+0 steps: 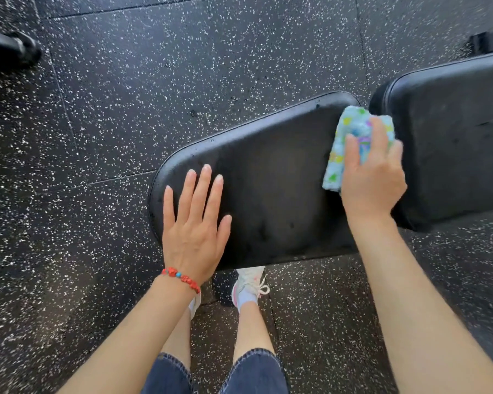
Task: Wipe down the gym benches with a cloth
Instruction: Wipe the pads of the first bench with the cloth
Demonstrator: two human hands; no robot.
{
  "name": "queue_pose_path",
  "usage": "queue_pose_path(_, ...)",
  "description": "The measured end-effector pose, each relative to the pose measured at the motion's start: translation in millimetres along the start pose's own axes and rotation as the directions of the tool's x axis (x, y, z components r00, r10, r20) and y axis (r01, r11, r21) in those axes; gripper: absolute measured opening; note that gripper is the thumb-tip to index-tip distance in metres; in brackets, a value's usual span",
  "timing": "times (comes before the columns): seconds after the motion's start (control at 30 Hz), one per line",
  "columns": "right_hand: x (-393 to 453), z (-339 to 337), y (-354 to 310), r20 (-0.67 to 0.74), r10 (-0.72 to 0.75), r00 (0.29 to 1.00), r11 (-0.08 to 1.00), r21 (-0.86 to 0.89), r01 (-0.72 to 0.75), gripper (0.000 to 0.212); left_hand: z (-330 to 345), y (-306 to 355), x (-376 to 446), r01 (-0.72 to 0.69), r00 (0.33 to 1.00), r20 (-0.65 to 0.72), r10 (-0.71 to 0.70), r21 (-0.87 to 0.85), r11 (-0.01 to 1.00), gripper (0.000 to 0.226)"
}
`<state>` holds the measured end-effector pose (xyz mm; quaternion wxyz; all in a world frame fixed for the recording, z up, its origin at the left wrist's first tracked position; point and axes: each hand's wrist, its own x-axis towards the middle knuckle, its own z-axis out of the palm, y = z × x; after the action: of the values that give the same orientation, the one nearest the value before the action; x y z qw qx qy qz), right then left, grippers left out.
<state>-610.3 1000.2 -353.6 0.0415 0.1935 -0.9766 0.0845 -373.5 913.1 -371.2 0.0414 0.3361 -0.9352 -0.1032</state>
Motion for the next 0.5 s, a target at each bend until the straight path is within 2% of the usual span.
queue_pose_path(0.07, -12, 1, -6, -0.03, -0.021, 0.999, 1.0, -0.008, 0.021, 0.047, 0, 0, 0, 0.0, 1.0, 0.002, 0.0, 0.016, 1.0, 0.052)
queue_pose_path(0.2, -65, 3, -31, -0.043, -0.272, 0.961, 0.962, -0.015, 0.271, 0.038, 1, 0, 0, -0.002, 1.0, 0.003, 0.002, 0.028, 1.0, 0.053)
queue_pose_path(0.27, -72, 0, -28, -0.054, -0.366, 0.929, 0.931, -0.016, 0.366, 0.037, 2, 0, -1, -0.005, 1.0, 0.001, 0.005, 0.029, 1.0, 0.053)
queue_pose_path(0.33, -63, 2, -8, -0.086, -0.43, 0.899, 0.902, -0.092, 0.423, 0.036, 2, 0, 0, -0.005, 1.0, 0.0, 0.005, 0.021, 1.0, 0.053)
queue_pose_path(0.37, -57, 1, 4, -0.1, -0.383, 0.918, 0.922, -0.106, 0.373, 0.036, 2, -1, 0, -0.003, 1.0, 0.0, 0.003, 0.019, 1.0, 0.053)
queue_pose_path(0.43, -53, -3, 21, -0.096, -0.126, 0.987, 0.992, -0.027, 0.124, 0.04, 2, -2, -1, -0.004, 1.0, -0.003, 0.004, 0.017, 1.0, 0.053)
queue_pose_path(0.5, -60, -9, 22, -0.041, 0.117, 0.992, 0.993, 0.034, -0.115, 0.046, 2, -2, -1, -0.012, 1.0, -0.001, 0.012, 0.015, 1.0, 0.053)
